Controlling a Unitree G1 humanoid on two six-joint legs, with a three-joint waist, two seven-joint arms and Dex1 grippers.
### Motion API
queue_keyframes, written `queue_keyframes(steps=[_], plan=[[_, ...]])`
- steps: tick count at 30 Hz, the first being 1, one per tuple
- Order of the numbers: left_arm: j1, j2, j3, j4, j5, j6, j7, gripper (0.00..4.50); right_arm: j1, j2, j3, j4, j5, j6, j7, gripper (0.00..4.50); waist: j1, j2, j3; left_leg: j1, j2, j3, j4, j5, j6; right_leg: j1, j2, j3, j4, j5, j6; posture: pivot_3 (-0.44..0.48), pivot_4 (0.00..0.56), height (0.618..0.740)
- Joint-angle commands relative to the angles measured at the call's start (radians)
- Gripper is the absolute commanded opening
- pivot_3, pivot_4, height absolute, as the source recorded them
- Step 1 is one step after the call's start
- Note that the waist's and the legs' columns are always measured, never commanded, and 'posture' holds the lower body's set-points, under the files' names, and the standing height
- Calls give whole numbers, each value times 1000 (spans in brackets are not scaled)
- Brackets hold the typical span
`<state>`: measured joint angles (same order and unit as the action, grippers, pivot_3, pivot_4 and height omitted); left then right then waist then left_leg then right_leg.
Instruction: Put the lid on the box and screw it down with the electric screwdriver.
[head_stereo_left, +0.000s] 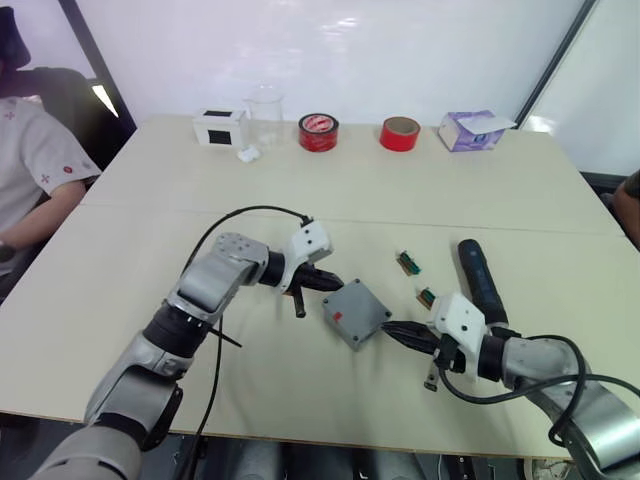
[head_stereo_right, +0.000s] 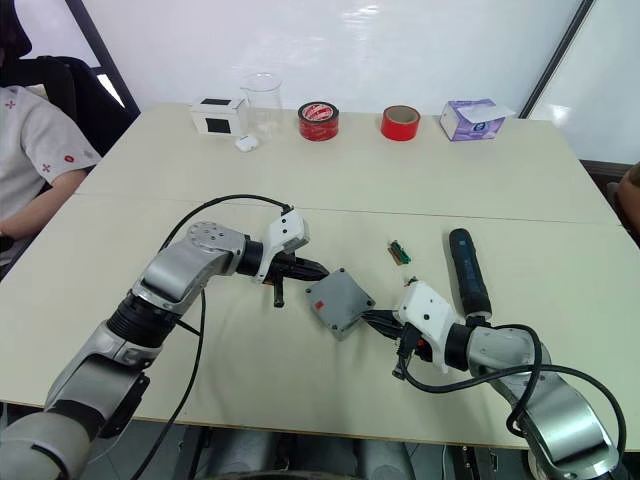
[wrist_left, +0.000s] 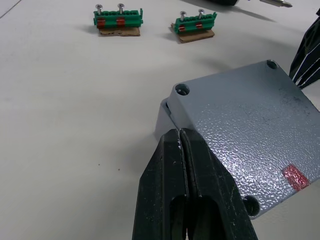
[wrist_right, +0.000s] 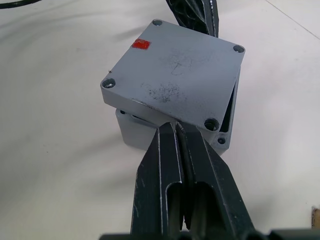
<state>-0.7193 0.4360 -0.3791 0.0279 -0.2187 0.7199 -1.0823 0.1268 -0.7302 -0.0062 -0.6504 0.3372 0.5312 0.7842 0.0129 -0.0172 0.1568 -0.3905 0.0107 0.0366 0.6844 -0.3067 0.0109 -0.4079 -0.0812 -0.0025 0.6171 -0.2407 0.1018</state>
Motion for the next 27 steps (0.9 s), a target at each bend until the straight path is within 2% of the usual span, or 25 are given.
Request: queue_keyframes(steps=[1,13,27], plan=[[-1,5,1,-30,-7,1,-2,0,5,-13,-20,-21,8,-15,4,48,0,0,0,0,0,0,0,0,0,0,0,0,0,0,0,0,150,740],[-3,46,42,-38,-17,3,7,0,12,-33,-33,-48,35,6,12,48,0,0,0,0,0,0,0,0,0,0,0,0,0,0,0,0,150,740],[39,65,24,-109,-47,46,7,0,-43,-19,25,-58,46,49,-22,48,0,0,0,0,1,0,0,0,0,0,0,0,0,0,0,0,150,740]])
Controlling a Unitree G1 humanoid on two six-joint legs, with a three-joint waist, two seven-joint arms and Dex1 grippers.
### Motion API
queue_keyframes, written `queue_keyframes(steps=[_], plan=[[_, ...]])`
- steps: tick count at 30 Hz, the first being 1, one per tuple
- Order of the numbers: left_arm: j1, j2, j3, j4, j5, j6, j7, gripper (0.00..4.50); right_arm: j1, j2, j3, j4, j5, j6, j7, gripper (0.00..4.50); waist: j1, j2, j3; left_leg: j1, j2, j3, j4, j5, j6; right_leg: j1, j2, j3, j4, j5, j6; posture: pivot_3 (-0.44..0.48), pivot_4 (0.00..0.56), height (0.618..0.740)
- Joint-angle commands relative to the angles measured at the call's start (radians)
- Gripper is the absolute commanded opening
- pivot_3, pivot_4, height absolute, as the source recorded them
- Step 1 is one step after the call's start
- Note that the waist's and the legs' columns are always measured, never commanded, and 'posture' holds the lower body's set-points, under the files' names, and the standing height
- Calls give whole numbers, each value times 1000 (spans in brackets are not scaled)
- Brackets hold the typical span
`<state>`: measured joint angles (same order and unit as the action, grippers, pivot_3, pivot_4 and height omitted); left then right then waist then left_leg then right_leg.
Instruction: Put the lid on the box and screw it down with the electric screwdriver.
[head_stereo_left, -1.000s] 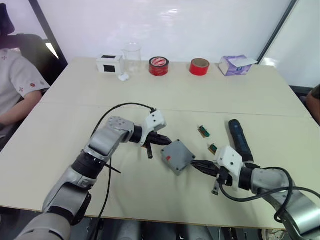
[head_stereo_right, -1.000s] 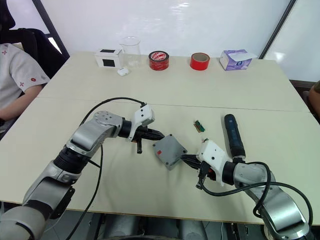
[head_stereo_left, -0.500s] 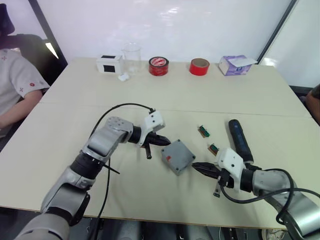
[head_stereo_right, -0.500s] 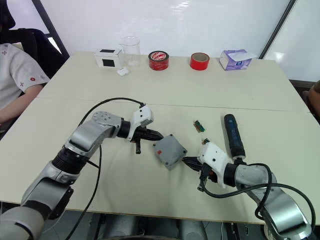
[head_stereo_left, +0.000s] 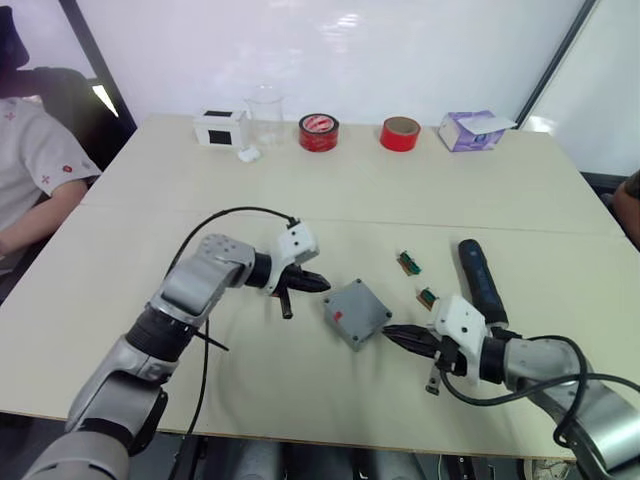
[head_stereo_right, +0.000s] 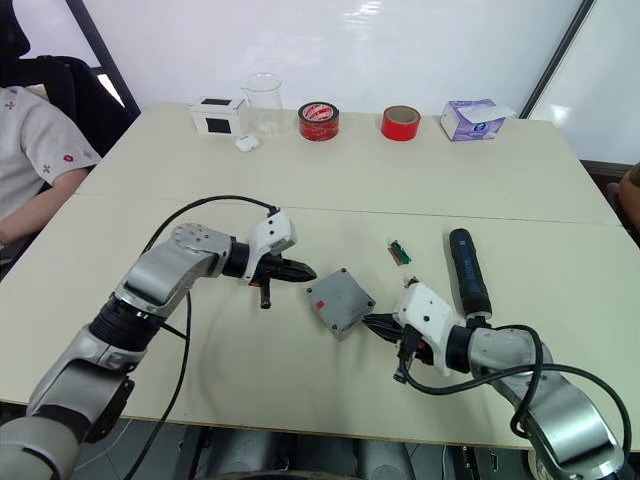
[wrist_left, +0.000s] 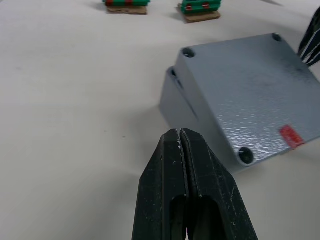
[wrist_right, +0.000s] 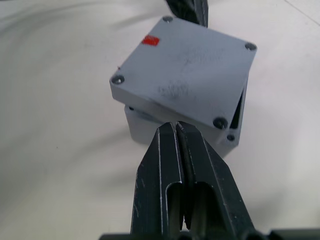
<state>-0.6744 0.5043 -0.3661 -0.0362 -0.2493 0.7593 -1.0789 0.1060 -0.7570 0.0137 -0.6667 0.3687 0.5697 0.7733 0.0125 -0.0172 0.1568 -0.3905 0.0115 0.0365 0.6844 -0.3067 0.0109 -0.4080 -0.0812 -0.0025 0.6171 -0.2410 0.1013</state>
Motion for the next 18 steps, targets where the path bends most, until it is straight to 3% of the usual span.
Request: queue_keyframes(steps=[1,18], plan=[[-4,-5,9,-49,-18,9,4,0,-29,10,10,-44,15,17,-15,48,0,0,0,0,0,0,0,0,0,0,0,0,0,0,0,0,150,740],[-16,-47,-26,-55,-17,10,4,0,-22,7,8,-46,10,19,-34,48,0,0,0,0,0,0,0,0,0,0,0,0,0,0,0,0,150,740]])
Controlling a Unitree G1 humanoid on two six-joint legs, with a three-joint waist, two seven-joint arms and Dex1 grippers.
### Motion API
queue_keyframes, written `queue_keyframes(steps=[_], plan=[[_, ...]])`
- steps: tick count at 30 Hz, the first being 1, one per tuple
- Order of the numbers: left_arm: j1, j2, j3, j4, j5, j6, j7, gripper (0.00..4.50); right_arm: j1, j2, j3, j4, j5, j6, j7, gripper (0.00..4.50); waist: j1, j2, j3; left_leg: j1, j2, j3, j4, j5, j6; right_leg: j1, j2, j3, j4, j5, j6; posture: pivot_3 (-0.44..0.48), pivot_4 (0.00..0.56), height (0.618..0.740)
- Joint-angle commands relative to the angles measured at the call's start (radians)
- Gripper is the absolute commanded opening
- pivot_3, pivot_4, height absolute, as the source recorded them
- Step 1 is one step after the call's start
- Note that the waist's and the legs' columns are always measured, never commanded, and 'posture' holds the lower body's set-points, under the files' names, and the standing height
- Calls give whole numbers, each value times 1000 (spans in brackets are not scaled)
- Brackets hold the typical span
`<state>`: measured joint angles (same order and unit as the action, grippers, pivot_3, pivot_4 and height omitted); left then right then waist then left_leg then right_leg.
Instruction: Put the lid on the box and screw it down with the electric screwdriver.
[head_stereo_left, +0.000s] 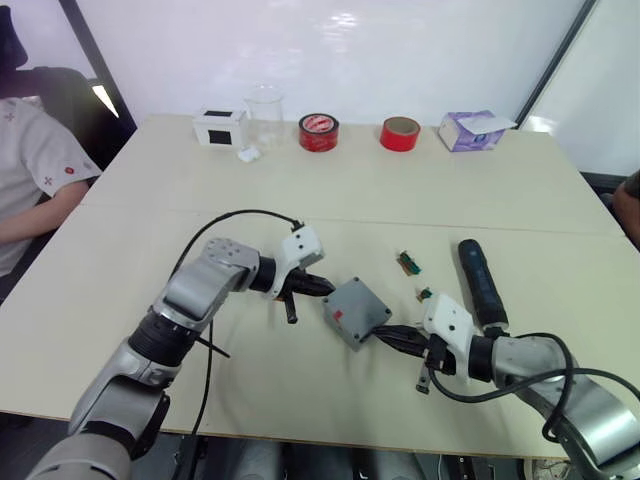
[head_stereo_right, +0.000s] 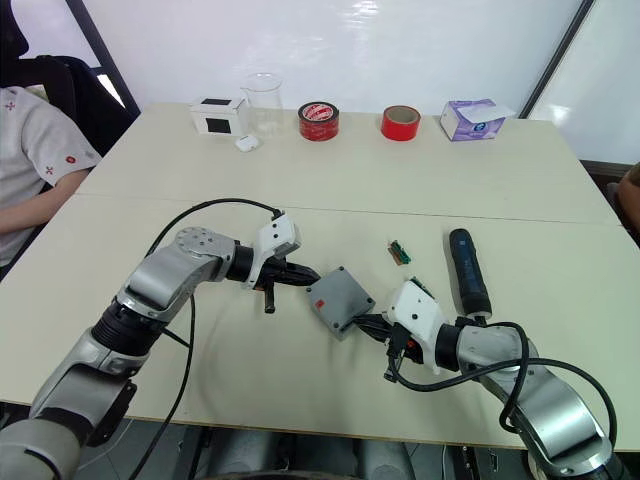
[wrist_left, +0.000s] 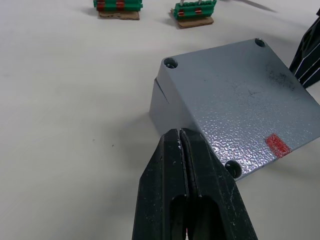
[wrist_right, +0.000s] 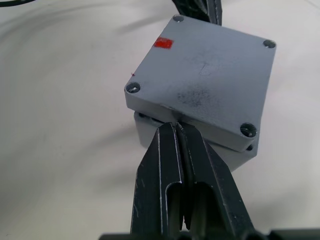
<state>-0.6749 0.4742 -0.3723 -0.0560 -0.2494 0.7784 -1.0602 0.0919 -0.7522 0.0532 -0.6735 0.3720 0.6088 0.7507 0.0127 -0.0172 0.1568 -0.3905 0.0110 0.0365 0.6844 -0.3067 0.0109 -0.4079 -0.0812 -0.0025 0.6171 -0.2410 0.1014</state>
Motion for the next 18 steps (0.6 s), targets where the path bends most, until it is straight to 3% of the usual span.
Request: queue_keyframes(steps=[1,18], plan=[[-15,-19,-22,-36,-16,-10,-15,0,-6,3,-34,-38,6,-21,-12,48,0,0,0,0,0,0,0,0,0,0,0,0,0,0,0,0,150,740],[-15,-28,-27,-13,7,-30,-11,0,13,-2,-39,-9,1,-63,4,48,0,0,0,0,0,0,0,0,0,0,0,0,0,0,0,0,150,740]])
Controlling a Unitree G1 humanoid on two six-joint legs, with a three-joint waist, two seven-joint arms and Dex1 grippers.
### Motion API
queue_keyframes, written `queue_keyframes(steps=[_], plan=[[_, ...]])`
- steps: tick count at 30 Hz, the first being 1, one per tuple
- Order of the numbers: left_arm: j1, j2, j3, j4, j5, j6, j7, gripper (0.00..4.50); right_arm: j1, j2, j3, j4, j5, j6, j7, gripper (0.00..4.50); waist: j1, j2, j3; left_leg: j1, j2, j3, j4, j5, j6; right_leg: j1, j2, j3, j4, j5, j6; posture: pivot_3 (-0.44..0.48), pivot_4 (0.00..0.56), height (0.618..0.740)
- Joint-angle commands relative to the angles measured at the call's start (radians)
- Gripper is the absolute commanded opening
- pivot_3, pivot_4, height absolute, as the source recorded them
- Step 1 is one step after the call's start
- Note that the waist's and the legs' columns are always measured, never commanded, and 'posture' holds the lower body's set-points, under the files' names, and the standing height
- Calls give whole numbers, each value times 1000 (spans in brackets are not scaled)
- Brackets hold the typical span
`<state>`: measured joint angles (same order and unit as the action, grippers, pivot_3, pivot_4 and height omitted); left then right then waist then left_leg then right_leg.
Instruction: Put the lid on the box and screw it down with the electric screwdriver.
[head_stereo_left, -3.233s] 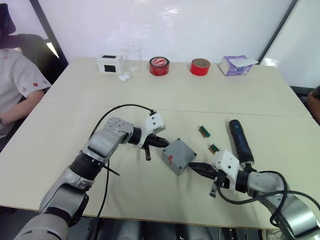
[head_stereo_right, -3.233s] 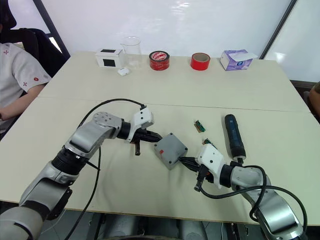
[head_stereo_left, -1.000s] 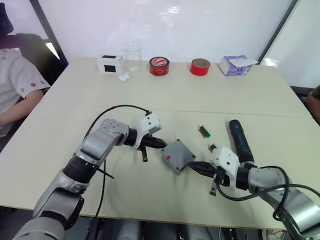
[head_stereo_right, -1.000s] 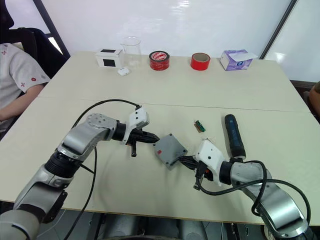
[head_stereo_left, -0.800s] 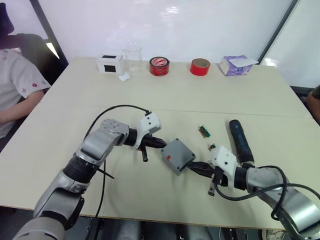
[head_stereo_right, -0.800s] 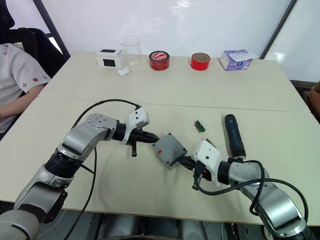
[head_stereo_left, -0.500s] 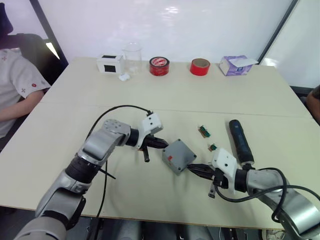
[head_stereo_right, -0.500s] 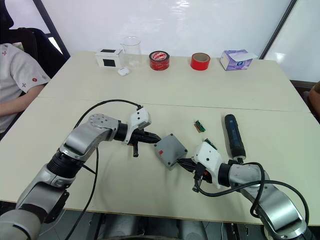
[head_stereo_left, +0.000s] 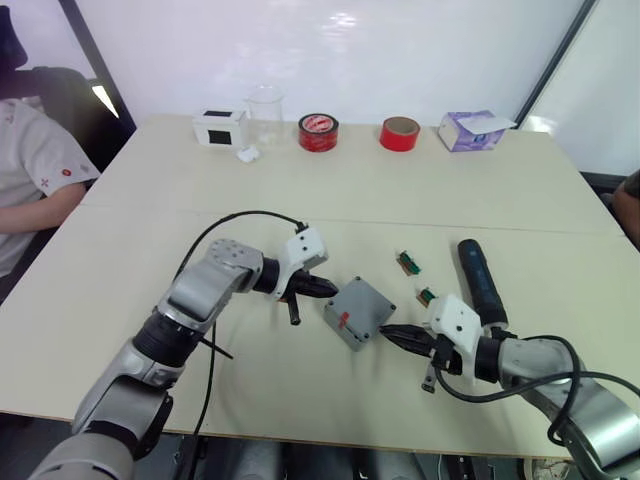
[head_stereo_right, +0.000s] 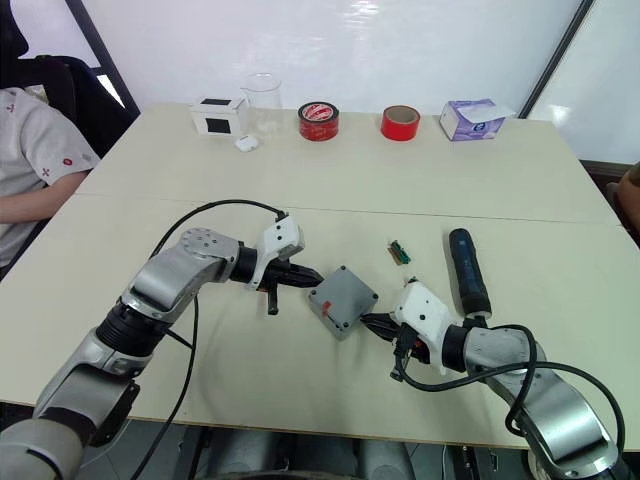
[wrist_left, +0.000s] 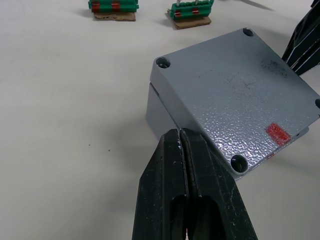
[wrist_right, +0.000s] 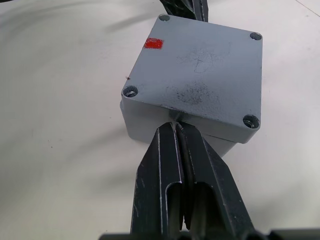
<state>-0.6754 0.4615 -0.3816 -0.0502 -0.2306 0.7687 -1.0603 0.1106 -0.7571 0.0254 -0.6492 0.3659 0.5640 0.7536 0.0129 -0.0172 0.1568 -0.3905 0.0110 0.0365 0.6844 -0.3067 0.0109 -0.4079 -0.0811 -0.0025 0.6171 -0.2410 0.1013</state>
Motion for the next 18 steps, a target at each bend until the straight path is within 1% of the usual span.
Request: queue_keyframes(steps=[1,18], plan=[[-15,-16,-17,-16,-10,-21,-12,0,-6,4,-10,-35,8,-17,1,48,0,0,0,0,0,0,0,0,0,0,0,0,0,0,0,0,150,740],[-11,1,-19,-8,2,-30,-22,0,-49,19,22,-88,18,51,-38,48,0,0,0,0,0,0,0,0,0,0,0,0,0,0,0,0,150,740]])
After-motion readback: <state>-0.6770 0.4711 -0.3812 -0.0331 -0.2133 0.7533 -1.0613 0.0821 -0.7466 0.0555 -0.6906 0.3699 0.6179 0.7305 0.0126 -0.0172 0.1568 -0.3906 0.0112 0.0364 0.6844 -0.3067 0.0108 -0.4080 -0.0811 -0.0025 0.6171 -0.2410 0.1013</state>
